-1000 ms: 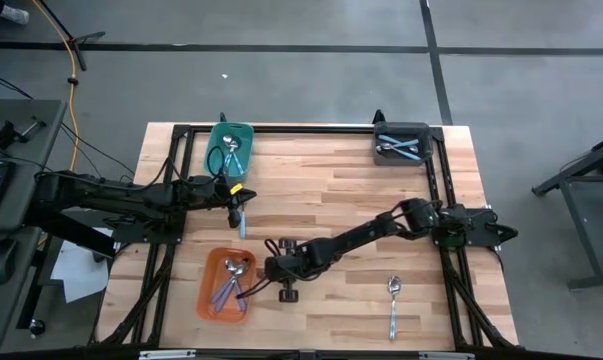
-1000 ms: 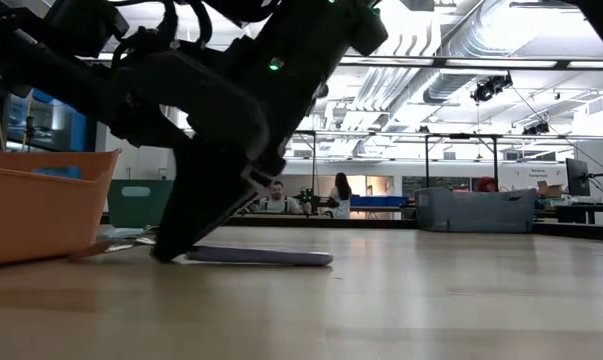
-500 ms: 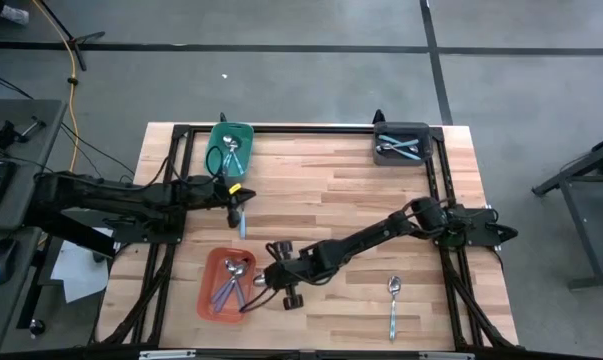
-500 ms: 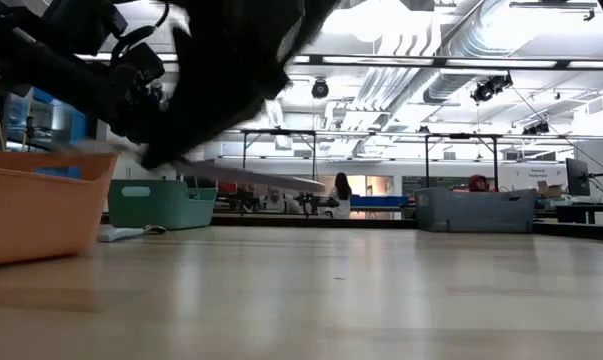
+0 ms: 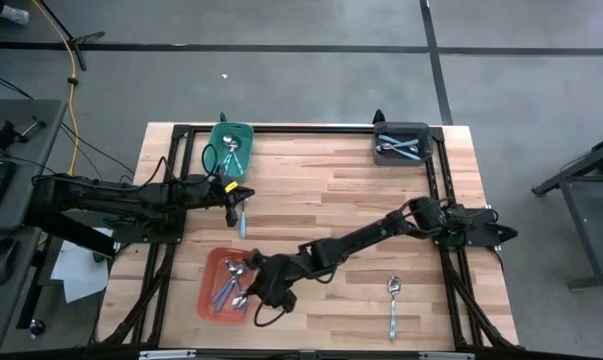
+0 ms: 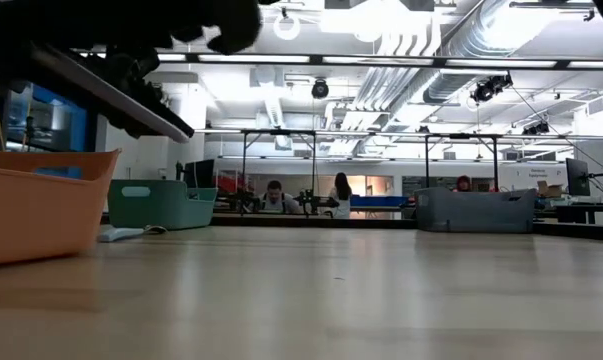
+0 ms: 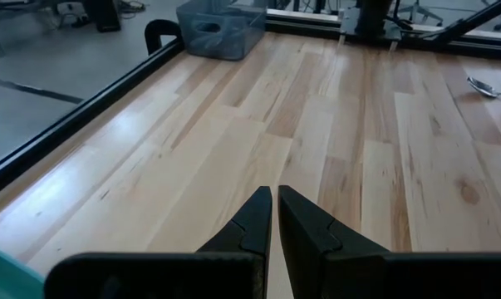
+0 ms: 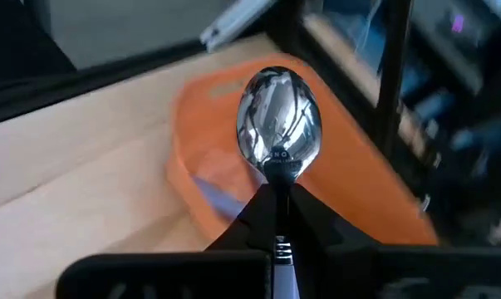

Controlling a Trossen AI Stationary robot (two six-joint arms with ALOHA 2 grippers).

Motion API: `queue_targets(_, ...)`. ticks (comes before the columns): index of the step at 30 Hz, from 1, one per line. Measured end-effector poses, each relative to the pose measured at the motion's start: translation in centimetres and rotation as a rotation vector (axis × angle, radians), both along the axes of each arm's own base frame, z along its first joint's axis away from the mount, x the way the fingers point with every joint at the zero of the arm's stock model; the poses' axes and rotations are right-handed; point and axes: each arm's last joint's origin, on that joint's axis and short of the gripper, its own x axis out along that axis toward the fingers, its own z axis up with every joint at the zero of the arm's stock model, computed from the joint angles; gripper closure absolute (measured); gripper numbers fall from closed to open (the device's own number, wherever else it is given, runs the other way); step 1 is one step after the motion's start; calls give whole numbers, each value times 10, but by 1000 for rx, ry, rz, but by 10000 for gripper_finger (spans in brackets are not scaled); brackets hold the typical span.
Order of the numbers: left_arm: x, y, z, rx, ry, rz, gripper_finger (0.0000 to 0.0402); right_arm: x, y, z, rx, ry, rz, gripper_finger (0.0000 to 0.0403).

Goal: Sort silverware by color (type)
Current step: Put the violet spoon into the orange bin

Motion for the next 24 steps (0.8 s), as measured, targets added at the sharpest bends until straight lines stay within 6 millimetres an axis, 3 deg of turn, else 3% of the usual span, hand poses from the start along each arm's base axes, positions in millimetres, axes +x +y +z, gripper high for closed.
queue_targets(9,0,0,1,7,-5,-1,387,13,-12,11,-2,-200,162,403)
queue_targets(16,1,0,2,10,-21,-1,387,34,-37,-28,12,-158,142,403)
queue_targets(24,1,0,2,9,-21,-1,387,47,-43,-41,18,-114,121,403)
